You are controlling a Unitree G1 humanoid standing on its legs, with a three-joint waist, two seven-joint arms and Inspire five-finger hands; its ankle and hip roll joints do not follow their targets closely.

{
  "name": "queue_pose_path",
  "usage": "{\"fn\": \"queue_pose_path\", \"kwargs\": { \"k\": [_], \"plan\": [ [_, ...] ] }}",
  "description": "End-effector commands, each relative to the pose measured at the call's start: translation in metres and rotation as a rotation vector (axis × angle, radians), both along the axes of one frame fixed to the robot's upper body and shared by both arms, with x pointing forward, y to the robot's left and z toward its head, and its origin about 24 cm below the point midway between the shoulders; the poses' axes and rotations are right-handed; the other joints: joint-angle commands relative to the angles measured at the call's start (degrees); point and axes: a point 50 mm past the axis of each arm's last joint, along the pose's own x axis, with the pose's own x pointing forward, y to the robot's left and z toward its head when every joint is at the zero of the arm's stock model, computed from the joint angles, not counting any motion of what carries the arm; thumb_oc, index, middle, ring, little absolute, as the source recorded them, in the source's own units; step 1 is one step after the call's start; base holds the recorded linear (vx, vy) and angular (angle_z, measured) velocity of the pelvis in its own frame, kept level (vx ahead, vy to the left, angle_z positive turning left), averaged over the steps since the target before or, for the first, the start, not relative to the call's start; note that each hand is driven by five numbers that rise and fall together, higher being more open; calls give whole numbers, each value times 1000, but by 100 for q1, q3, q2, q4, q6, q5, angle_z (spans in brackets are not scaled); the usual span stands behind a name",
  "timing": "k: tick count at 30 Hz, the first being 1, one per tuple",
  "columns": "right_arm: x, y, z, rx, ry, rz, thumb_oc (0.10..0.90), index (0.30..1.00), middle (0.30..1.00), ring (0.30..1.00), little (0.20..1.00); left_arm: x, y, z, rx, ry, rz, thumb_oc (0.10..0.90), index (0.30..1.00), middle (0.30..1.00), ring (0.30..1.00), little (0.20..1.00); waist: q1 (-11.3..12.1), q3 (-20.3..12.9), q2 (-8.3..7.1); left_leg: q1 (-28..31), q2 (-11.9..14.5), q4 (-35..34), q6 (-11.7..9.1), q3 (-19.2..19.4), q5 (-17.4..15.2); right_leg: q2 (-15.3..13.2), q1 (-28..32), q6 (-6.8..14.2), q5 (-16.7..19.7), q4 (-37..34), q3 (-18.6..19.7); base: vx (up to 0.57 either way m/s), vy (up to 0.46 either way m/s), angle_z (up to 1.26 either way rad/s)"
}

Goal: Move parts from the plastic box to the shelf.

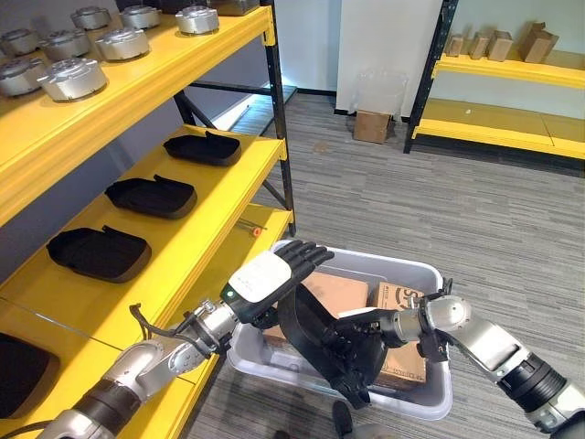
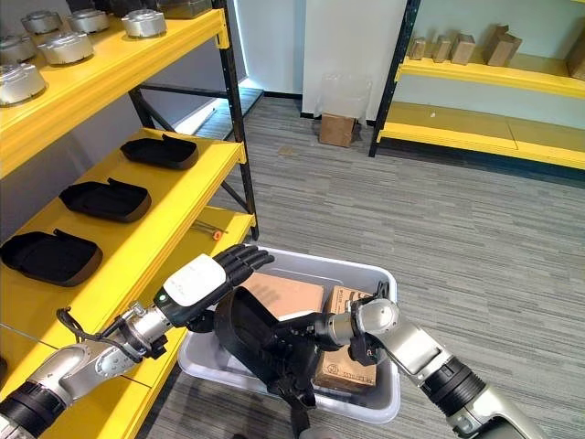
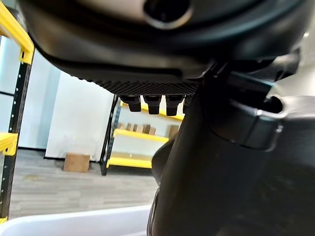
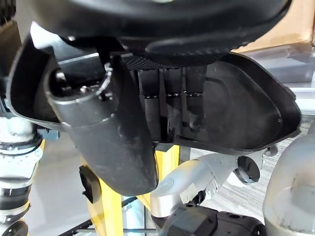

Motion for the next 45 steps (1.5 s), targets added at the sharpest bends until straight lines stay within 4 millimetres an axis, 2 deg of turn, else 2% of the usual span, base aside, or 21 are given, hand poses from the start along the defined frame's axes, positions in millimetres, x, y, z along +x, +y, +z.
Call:
{"fn": "queue_pose_path", "kwargs": {
  "k": [1, 10, 15, 23, 33, 40, 45],
  "plan": [
    [17, 24, 30, 119, -99, 60, 400, 300, 300, 300, 300, 6, -35, 46, -183, -130, -187, 900, 1000, 1000, 1000, 1000, 6, -266, 53, 166, 6, 58, 112, 36, -710, -146, 154, 348, -658, 232, -268, 0, 0, 0],
    [16, 1, 26, 50, -107, -4, 400, 300, 300, 300, 300, -1, -9, 23, -3, -26, -114, 900, 1000, 1000, 1000, 1000, -20, -172, 122, 127, -2, 115, 118, 68, -705, -175, 121, 360, -654, 242, -276, 0, 0, 0],
    [13, -7, 22, 32, -98, -25, 400, 300, 300, 300, 300, -2, 6, 20, 18, -38, -57, 900, 1000, 1000, 1000, 1000, -30, -160, 148, 136, -8, 90, 107, 95, -693, -182, 123, 375, -642, 209, -281, 0, 0, 0],
    [11, -15, 17, 21, -87, -57, 400, 300, 300, 300, 300, -5, 10, 24, 4, -35, -64, 900, 1000, 1000, 1000, 1000, -24, -162, 157, 121, -7, 75, 104, 91, -671, -191, 111, 381, -628, 201, -300, 0, 0, 0],
    [10, -20, 15, 11, -84, -71, 400, 300, 300, 300, 300, -11, -4, 38, -82, -71, -155, 900, 1000, 1000, 1000, 1000, -24, -177, 153, 110, 12, 69, 88, 88, -659, -197, 103, 380, -630, 212, -328, 0, 0, 0],
    [10, -14, 14, 1, -84, -31, 400, 300, 300, 300, 300, -9, -17, 44, -107, -94, -211, 900, 1000, 1000, 1000, 1000, -50, -184, 140, 91, 18, 70, 90, 85, -665, -190, 80, 373, -640, 227, -317, 0, 0, 0],
    [10, -11, 13, -22, -87, -9, 400, 300, 300, 300, 300, -8, -26, 41, -93, -65, -247, 900, 1000, 1000, 1000, 1000, -83, -191, 139, 97, 20, 75, 89, 103, -673, -184, 86, 373, -640, 225, -300, 0, 0, 0]
  ]
}}
